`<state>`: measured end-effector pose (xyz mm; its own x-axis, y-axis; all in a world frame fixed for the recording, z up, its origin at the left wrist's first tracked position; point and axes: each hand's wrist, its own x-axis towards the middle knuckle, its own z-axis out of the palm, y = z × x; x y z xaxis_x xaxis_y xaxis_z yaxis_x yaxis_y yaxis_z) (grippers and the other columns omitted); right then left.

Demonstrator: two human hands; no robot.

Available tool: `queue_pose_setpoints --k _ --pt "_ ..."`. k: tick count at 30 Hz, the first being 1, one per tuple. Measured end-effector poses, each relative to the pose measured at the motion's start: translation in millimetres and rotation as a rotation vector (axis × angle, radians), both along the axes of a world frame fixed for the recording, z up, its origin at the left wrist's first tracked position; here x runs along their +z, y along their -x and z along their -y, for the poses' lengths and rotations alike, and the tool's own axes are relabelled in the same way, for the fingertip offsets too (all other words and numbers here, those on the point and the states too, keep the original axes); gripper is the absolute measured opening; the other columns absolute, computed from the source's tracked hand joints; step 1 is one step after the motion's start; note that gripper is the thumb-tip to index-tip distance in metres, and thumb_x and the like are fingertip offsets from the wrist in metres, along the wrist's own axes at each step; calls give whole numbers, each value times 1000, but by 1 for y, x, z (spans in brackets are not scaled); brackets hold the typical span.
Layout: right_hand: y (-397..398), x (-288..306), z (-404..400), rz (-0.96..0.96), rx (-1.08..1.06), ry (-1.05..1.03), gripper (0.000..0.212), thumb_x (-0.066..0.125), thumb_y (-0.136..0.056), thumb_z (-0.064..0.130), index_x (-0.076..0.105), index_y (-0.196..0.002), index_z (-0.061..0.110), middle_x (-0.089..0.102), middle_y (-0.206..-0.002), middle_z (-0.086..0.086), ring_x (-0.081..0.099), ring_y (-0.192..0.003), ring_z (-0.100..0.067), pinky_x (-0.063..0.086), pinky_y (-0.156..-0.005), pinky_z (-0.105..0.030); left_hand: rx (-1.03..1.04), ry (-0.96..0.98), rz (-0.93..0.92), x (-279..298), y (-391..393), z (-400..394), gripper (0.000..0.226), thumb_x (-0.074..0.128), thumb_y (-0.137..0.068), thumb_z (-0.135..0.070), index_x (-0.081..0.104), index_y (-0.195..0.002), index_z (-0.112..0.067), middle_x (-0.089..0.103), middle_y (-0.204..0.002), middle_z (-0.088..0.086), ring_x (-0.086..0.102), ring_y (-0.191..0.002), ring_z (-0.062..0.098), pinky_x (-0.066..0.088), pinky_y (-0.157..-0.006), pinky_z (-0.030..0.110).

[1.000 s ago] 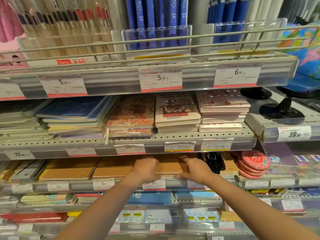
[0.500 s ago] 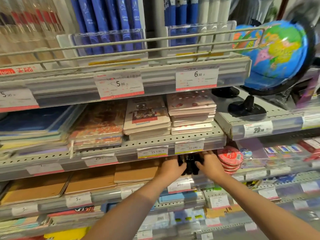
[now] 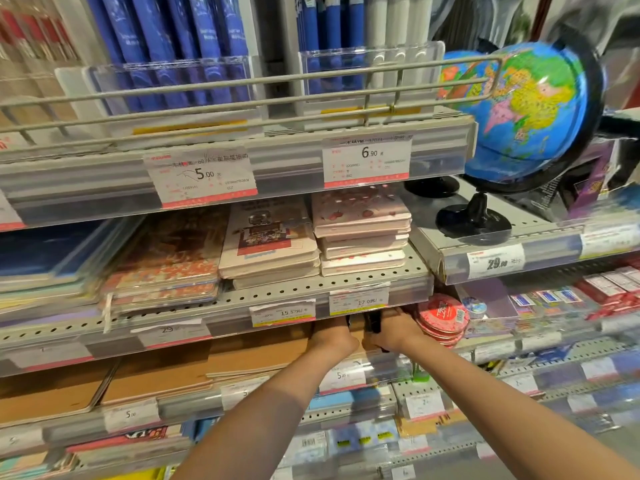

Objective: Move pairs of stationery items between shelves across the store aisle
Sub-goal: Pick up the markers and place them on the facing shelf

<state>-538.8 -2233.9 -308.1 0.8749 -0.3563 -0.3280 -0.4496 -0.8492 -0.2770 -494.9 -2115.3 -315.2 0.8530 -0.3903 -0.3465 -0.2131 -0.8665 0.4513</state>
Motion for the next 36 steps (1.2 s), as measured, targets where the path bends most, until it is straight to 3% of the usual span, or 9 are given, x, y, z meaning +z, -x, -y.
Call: queue_pose_setpoints --k 2,8,10,12,16,20,26,31,36 --pt "-2 1 -3 -42 19 45 49 50 -84 43 54 -123 14 55 -131 -11 45 -124 -30 38 -101 -32 -8 -6 25 -1 -1 -1 30 51 -77 -17 51 -107 -17 61 -106 12 61 -95 32 47 -67 30" --pt "-5 1 -9 -85 28 125 43 40 -93 28 44 -130 6 48 -138 -11 41 -129 -29 35 -103 -32 -15 20 -13 3 0 -9 23 48 -76 -17 48 -99 -18 52 -86 7 55 -75 27 41 -58 29" --pt "-4 2 -8 -60 30 119 40 38 -93 22 44 -129 4 50 -136 -13 44 -127 -29 37 -102 -32 -7 39 -35 5 0 -13 8 48 -77 -22 48 -84 -18 51 -78 5 54 -73 27 39 -57 28" --pt "-2 4 -9 -42 1 86 40 37 -95 24 45 -127 1 52 -133 -16 48 -123 -30 39 -100 -32 1 17 -93 9 -1 -17 18 45 -82 -30 45 -69 -18 51 -72 4 54 -75 26 38 -60 28" --pt "6 17 -16 23 -57 -128 41 36 -96 31 52 -115 -2 58 -112 -17 56 -108 -30 43 -86 -30 118 89 -205 19 -2 -27 32 43 -86 -37 61 -96 -12 58 -86 8 56 -82 23 43 -67 28" --pt "15 30 -30 157 -98 -424 15 48 -90 21 49 -89 6 53 -90 -11 51 -80 -22 38 -63 -27 307 277 -267 26 1 -51 15 53 -78 -26 51 -71 -14 46 -65 1 44 -57 13 35 -52 23" --pt "22 44 -67 200 -18 -555 25 50 -89 17 41 -66 13 43 -66 -1 40 -59 -12 32 -52 -25 363 561 -268 35 13 -110 13 60 -71 -7 50 -72 -15 49 -62 5 45 -55 18 36 -49 26" --pt "17 49 -117 167 74 -672 11 50 -88 15 43 -88 7 43 -72 -2 40 -60 -11 33 -51 -24 428 612 -287 44 32 -172 37 56 -75 1 40 -103 -18 50 -75 6 44 -57 13 34 -43 22" --pt "10 51 -174 116 233 -652 42 51 -85 24 41 -123 8 48 -69 5 45 -64 -12 36 -58 -25 546 657 -237 46 55 -242 43 57 -76 0 43 -114 -13 47 -64 5 40 -47 12 32 -41 22"
